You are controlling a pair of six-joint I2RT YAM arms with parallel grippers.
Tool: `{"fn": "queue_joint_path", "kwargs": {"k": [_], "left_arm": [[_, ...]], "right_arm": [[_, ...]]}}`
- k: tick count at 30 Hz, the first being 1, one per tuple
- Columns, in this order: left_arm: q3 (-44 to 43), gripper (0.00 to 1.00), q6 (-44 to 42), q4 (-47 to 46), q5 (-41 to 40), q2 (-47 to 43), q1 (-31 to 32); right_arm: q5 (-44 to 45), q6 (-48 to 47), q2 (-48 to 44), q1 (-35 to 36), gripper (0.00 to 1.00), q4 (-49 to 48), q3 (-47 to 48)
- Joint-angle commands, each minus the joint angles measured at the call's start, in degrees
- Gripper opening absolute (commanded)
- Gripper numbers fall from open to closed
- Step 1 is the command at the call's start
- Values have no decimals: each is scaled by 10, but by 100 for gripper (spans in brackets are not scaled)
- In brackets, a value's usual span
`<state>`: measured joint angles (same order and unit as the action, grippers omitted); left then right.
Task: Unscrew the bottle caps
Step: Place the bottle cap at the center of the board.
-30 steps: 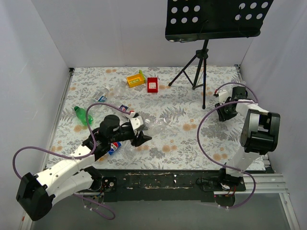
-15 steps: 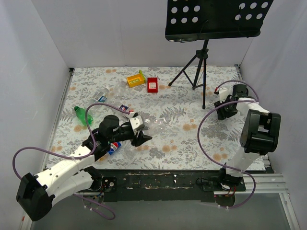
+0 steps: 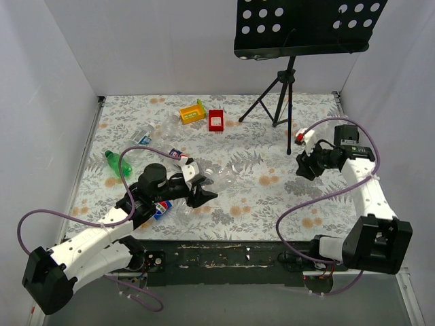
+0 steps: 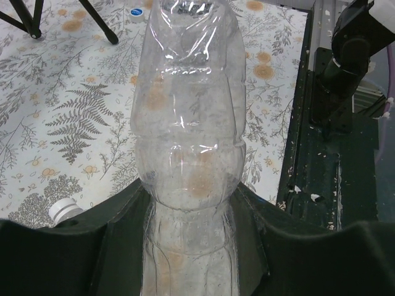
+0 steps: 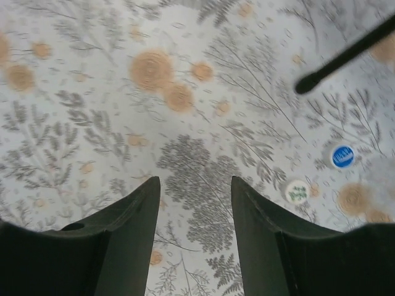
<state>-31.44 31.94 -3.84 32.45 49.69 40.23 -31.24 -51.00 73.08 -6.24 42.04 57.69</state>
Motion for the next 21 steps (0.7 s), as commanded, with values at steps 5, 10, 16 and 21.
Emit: {"fn": "queue_joint_path", "kwargs": {"k": [5, 10, 16, 21], "left_arm": [[7, 0, 40, -48, 17, 5, 8], [9, 0, 50, -67, 1, 26, 33], [14, 0, 58, -101, -33, 52, 77], [15, 0, 68, -126, -50, 78, 105]], "right_arm": [[-308, -104, -111, 46, 79, 93, -9], [-426, -88, -109, 110, 85, 97, -5], [-407, -82, -91, 164, 84, 94, -5], [-421, -88, -79, 201, 84, 101, -2]]}}
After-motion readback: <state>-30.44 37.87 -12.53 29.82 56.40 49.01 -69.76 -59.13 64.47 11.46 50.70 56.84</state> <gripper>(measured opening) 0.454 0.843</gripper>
